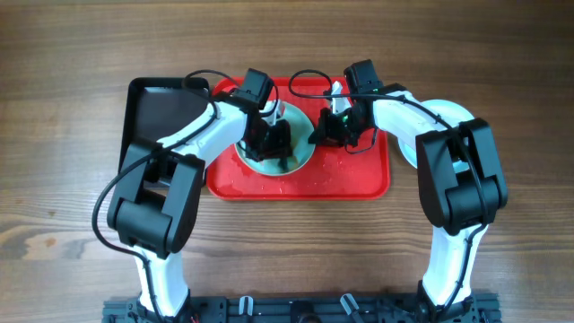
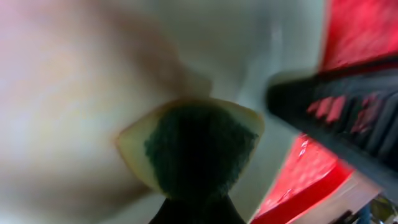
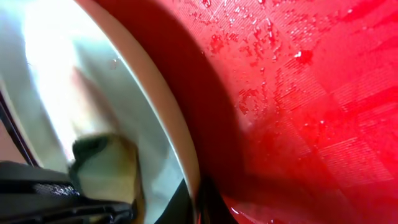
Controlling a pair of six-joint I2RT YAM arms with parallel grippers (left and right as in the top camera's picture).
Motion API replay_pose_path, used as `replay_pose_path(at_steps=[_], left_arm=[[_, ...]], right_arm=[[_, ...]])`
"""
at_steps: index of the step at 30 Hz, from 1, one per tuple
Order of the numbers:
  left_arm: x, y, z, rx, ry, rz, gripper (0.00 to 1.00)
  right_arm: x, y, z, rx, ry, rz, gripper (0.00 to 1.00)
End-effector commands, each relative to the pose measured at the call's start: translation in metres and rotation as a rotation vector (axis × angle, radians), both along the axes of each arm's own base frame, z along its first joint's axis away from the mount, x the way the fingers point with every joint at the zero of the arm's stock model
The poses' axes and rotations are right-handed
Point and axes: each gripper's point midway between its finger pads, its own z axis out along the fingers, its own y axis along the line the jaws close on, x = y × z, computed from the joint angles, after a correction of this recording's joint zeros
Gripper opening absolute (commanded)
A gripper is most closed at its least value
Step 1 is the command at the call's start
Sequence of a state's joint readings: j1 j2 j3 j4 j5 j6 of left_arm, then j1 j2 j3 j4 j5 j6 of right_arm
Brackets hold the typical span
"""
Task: Clean dirty plates on tray and stack at the side
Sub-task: 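Keep scrubbing the plate's sauce with the left gripper's sponge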
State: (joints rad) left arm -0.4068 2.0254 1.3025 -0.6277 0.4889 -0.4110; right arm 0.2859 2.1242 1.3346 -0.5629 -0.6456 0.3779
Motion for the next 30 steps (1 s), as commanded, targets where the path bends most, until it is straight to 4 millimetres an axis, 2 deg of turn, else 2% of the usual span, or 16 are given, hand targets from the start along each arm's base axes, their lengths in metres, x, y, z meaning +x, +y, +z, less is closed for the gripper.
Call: replay_pose_path(at_steps=[1, 4, 7, 10, 14, 18, 23, 26, 30], left_arm=[[0.021, 0.012, -0.017, 0.095, -0.051, 0.125, 0.04], [0.042, 0.045, -0.025, 0.278, -0.125, 0.281, 0.04], [0.048, 0.07, -0.027, 0.41, -0.161, 0.364, 0.04], [0.042, 0.088, -0.029, 0.506, -0.159, 0.373, 0.04], [0.024, 0.099, -0.033, 0.565, -0.097, 0.354, 0.04], [0.005, 0.096, -0.035, 0.555, -0.015, 0.324, 0.04], [-0.01, 0.069, -0.033, 0.41, 0.064, 0.2, 0.04], [-0.009, 0.062, -0.022, 0.381, 0.071, 0.182, 0.04], [0.005, 0.057, 0.006, 0.361, 0.024, 0.184, 0.04]], right_arm=[[-0.007, -0.009, -0.021, -0.059, 0.045, -0.023, 0.04], [-0.007, -0.009, -0.021, -0.059, 0.045, -0.022, 0.04], [-0.008, -0.01, -0.021, -0.059, 0.047, -0.022, 0.04], [-0.008, -0.01, -0.021, -0.059, 0.047, -0.022, 0.04], [-0.007, -0.01, -0.021, -0.059, 0.046, -0.023, 0.04], [-0.007, -0.009, -0.021, -0.059, 0.044, -0.023, 0.04], [-0.007, -0.009, -0.021, -0.059, 0.043, -0.022, 0.04], [-0.007, -0.009, -0.021, -0.058, 0.043, -0.022, 0.04], [-0.007, -0.009, -0.021, -0.058, 0.043, -0.021, 0.04]])
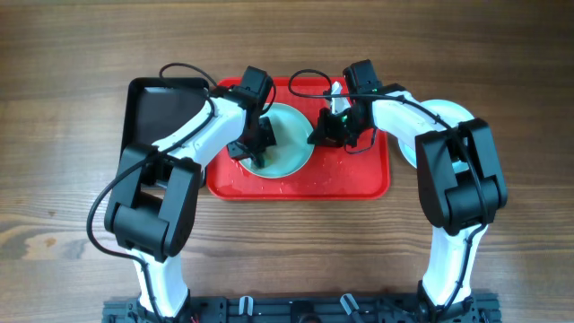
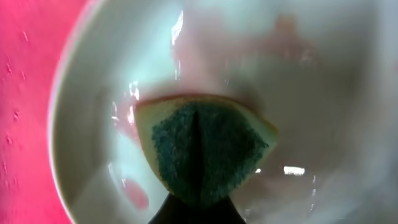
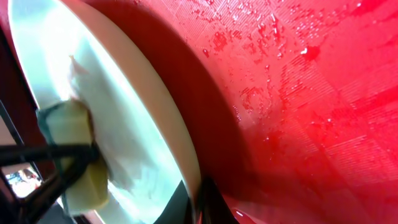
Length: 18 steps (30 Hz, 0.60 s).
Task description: Clean dirty plates on tray and stack at the side
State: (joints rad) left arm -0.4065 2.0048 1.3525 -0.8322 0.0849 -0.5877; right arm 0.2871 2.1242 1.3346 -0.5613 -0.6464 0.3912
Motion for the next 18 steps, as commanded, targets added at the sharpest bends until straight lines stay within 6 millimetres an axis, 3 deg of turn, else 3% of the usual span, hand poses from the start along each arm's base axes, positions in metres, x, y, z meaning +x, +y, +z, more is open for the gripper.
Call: replay_pose_path(at_steps=[1, 6, 10, 14, 18], left_arm=[[0.006, -0.016, 0.02, -0.062, -0.01, -0.045, 0.04], [0.023, -0.017, 0.048, -0.073, -0.094, -0.04, 0.04], [0.029, -0.002, 0.049, -0.055, -0.098, -0.006, 0.04], [0.037, 0.028, 0.049, -0.042, -0.094, 0.019, 0.04], [0.038, 0.034, 0.048, -0.039, -0.092, 0.019, 0.04]], right_arm=[[-0.007, -0.01, -0.021, -0.059, 0.036, -0.012, 0.04], [-0.007, -0.01, -0.021, -0.059, 0.036, -0.011, 0.04], [-0.007, -0.01, -0.021, -0.06, 0.034, -0.009, 0.04], [-0.007, -0.011, -0.022, -0.064, 0.033, -0.01, 0.04], [-0.005, -0.012, -0.023, -0.077, 0.029, -0.017, 0.04]])
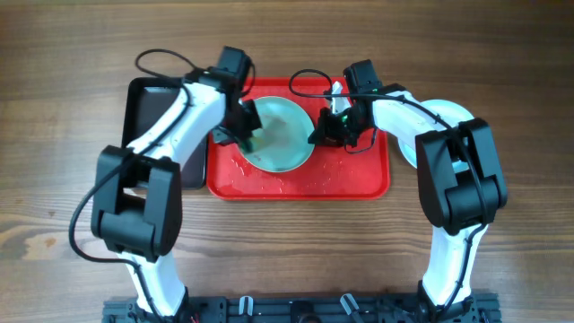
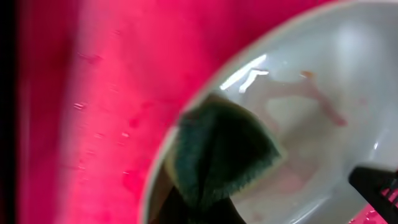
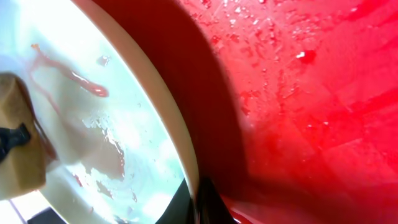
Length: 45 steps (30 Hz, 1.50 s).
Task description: Clean dirty plates on tray and stack at the side
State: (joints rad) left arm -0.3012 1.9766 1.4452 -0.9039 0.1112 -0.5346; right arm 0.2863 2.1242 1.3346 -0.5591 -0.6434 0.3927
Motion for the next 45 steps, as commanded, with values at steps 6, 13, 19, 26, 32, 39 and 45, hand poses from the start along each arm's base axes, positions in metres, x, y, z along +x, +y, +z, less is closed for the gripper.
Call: replay_pose_path(at_steps=[6, 13, 19, 26, 32, 39, 45], left_arm=[[0.009, 0.006, 0.015, 0.006, -0.053, -0.042, 0.04], [0.016, 0.009, 0.016, 0.024, -0.08, -0.036, 0.04], [0.02, 0.009, 0.016, 0.024, -0.098, -0.034, 0.04], [0.025, 0.008, 0.017, 0.018, -0.119, -0.033, 0.04], [0.027, 0.007, 0.018, 0.016, -0.125, -0.033, 0.04], [0.027, 0.007, 0.018, 0.016, -0.126, -0.033, 0.04], [0.027, 0.007, 0.018, 0.016, -0.126, -0.033, 0.04]], right_arm=[[-0.004, -0.012, -0.023, -0.076, 0.02, -0.016, 0.05], [0.006, -0.013, -0.023, -0.088, -0.021, -0.026, 0.27], [0.015, -0.012, -0.022, -0.086, -0.063, -0.036, 0.28], [0.019, -0.012, -0.019, -0.081, -0.067, -0.054, 0.04], [0.019, -0.046, 0.017, -0.26, -0.126, -0.105, 0.04], [0.018, -0.111, 0.099, -0.57, -0.331, -0.21, 0.04], [0.008, -0.171, 0.15, -0.902, -0.459, -0.32, 0.04]])
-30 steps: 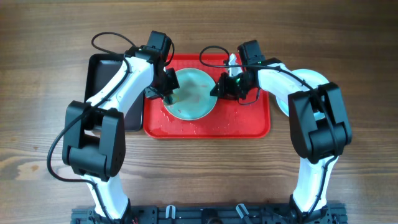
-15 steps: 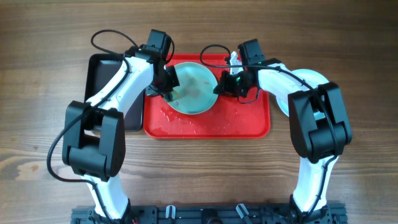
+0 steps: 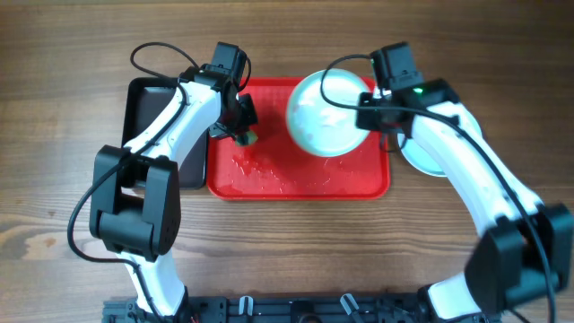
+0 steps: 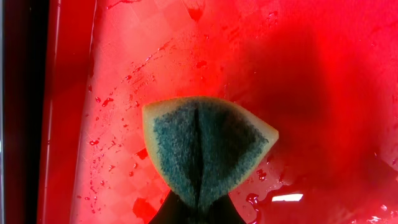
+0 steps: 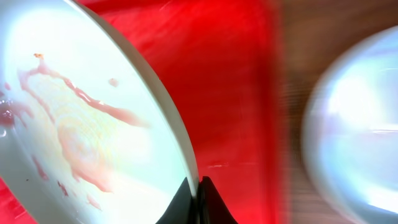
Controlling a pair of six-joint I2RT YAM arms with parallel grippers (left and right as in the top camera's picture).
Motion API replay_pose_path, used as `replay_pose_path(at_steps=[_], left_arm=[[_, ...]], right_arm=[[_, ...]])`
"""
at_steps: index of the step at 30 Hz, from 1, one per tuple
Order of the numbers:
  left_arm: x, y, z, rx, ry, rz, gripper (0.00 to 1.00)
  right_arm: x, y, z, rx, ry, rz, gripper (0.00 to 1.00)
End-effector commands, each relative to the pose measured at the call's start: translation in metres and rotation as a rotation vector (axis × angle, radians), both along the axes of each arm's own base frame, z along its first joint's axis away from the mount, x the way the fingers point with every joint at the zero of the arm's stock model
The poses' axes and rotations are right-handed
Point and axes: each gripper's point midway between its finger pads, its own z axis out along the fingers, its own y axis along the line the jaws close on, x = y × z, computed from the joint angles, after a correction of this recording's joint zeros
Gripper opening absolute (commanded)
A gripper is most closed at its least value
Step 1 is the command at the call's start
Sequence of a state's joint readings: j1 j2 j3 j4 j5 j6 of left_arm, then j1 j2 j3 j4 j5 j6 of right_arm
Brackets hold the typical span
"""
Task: Clean dirty plates on tray and stack at the side
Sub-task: 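Lift the plate with the right gripper and tilt it upright, then lower the plate back onto the red tray with the right gripper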
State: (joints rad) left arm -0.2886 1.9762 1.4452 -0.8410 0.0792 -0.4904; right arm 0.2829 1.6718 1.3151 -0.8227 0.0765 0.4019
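Observation:
My right gripper [image 5: 198, 190] is shut on the rim of a pale plate [image 3: 325, 115], held up over the right part of the red tray [image 3: 296, 184]. In the right wrist view the plate [image 5: 81, 118] still carries thin red smears. A second plate [image 3: 429, 158] rests on the table right of the tray, partly under my right arm, and shows blurred in the right wrist view [image 5: 354, 130]. My left gripper [image 4: 199, 208] is shut on a yellow-and-green sponge [image 4: 205, 149] above the tray's wet left end; the sponge [image 3: 244, 135] also shows overhead.
A black tray [image 3: 161, 117] lies against the red tray's left side, partly under my left arm. Water drops and red streaks cover the red tray floor [image 4: 124, 106]. Bare wooden table surrounds both trays.
My right gripper has lifted the plate off the tray middle and carried it right and up. My left gripper with the sponge has come off the plate and now hangs over the tray's left end.
First the sponge in my left gripper pressed into the plate's middle while my right gripper held the rim. Then it was at the plate's left part, then its left edge. Now the plate is raised toward the right and the sponge is clear of it.

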Motion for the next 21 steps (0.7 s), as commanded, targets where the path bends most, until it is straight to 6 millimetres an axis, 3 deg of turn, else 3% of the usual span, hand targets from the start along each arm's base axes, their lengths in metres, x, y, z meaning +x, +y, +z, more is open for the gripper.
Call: replay_pose_path(at_steps=[1, 4, 9, 14, 21], left_arm=[[0.009, 0.001, 0.016, -0.002, -0.05, -0.008, 0.04], [0.009, 0.001, 0.016, -0.002, -0.049, -0.008, 0.04], [0.009, 0.001, 0.016, -0.002, -0.049, -0.008, 0.04], [0.009, 0.001, 0.016, -0.002, -0.049, -0.008, 0.04], [0.009, 0.001, 0.016, -0.002, -0.049, -0.008, 0.04]], right_arm=[[0.001, -0.056, 0.038, -0.338, -0.131, -0.12, 0.04], [-0.004, -0.066, 0.055, -0.464, -0.179, -0.142, 0.04], [-0.006, -0.06, 0.077, -0.608, -0.269, -0.156, 0.04], [-0.013, -0.04, 0.111, -0.801, -0.417, -0.148, 0.04], [-0.024, -0.016, 0.144, -0.912, -0.589, -0.184, 0.04]])
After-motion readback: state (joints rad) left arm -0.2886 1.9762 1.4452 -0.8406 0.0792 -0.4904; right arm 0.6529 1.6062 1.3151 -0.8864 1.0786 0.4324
